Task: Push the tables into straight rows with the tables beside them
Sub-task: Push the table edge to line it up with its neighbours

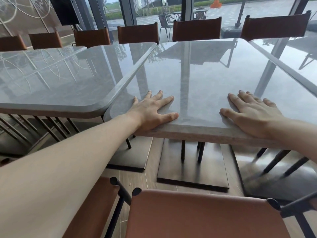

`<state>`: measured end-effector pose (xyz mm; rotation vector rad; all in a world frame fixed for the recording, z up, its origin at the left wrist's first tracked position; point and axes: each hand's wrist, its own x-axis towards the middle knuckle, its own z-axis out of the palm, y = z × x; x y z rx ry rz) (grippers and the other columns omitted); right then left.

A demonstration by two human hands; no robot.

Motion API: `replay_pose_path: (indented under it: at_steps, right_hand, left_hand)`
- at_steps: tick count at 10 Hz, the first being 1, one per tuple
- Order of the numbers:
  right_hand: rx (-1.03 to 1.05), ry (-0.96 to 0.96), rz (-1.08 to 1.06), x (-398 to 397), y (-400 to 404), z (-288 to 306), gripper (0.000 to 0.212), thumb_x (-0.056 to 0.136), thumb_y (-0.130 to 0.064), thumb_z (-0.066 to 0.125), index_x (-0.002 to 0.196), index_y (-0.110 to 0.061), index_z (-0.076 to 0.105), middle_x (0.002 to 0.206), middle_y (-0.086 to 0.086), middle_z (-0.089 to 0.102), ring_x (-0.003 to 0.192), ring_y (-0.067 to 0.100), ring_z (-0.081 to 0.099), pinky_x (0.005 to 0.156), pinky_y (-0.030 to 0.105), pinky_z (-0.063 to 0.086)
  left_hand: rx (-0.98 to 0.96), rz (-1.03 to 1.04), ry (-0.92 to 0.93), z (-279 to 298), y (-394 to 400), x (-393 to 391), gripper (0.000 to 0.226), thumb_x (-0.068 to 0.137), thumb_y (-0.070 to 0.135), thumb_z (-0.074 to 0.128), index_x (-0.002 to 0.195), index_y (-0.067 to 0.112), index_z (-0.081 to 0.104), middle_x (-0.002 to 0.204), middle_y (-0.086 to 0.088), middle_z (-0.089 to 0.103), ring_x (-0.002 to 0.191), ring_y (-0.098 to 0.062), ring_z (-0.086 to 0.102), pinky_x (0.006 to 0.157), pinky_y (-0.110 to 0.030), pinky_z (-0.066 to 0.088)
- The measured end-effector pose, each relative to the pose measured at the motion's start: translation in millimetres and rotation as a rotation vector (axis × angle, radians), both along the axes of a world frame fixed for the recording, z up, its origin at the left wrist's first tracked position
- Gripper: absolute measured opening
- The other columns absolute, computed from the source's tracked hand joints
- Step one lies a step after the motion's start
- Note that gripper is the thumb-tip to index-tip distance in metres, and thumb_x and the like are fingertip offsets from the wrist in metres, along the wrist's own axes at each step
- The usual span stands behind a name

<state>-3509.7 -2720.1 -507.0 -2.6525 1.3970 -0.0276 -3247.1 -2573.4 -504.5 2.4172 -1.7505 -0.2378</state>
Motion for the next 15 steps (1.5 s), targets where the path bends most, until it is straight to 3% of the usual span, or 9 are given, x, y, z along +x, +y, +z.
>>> replay_pose_path:
  at_steps: [8, 10, 14, 15]
  right_hand:
    - [-0.017, -0.02, -0.006, 9.1, -18.3, -2.8, 0.082, 0.092, -0.077, 0.021, 0.162, -0.035, 0.009, 0.172, -0.003, 0.001, 0.158, 0.015, 0.0, 0.125, 0.046, 0.004]
    - [-0.05, -0.059, -0.011, 11.8, -39.4, -17.2, 0.106, 0.07, -0.092, 0.006, 0.161, -0.038, 0.012, 0.171, -0.005, 0.007, 0.157, 0.017, 0.005, 0.124, 0.049, 0.01]
    - [-0.068, -0.064, -0.006, 16.4, -43.3, -14.1, 0.102, 0.071, -0.088, 0.008, 0.159, -0.037, 0.017, 0.17, -0.003, 0.012, 0.156, 0.021, 0.013, 0.12, 0.049, 0.015]
    - [-0.083, -0.044, -0.004, 17.4, -45.6, -14.8, 0.095, 0.08, -0.089, 0.015, 0.16, -0.036, 0.016, 0.171, -0.003, 0.011, 0.157, 0.019, 0.011, 0.12, 0.049, 0.015]
  left_hand:
    - [-0.02, 0.012, 0.015, 2.0, -10.4, 6.8, 0.076, 0.089, 0.077, 0.046, 0.156, 0.05, 0.024, 0.171, 0.007, 0.009, 0.158, -0.026, -0.001, 0.12, -0.066, -0.006]
    - [-0.012, 0.011, 0.032, 3.4, -13.6, 6.7, 0.075, 0.09, 0.075, 0.047, 0.156, 0.049, 0.024, 0.171, 0.006, 0.009, 0.157, -0.027, -0.002, 0.12, -0.066, -0.007]
    - [-0.031, 0.008, 0.023, 1.5, -22.6, 10.7, 0.073, 0.09, 0.075, 0.047, 0.155, 0.049, 0.025, 0.171, 0.005, 0.01, 0.158, -0.027, -0.001, 0.12, -0.065, -0.006]
    - [-0.032, 0.007, 0.021, -0.1, -26.7, 13.2, 0.074, 0.09, 0.076, 0.046, 0.155, 0.05, 0.025, 0.17, 0.006, 0.01, 0.158, -0.027, 0.0, 0.12, -0.066, -0.005]
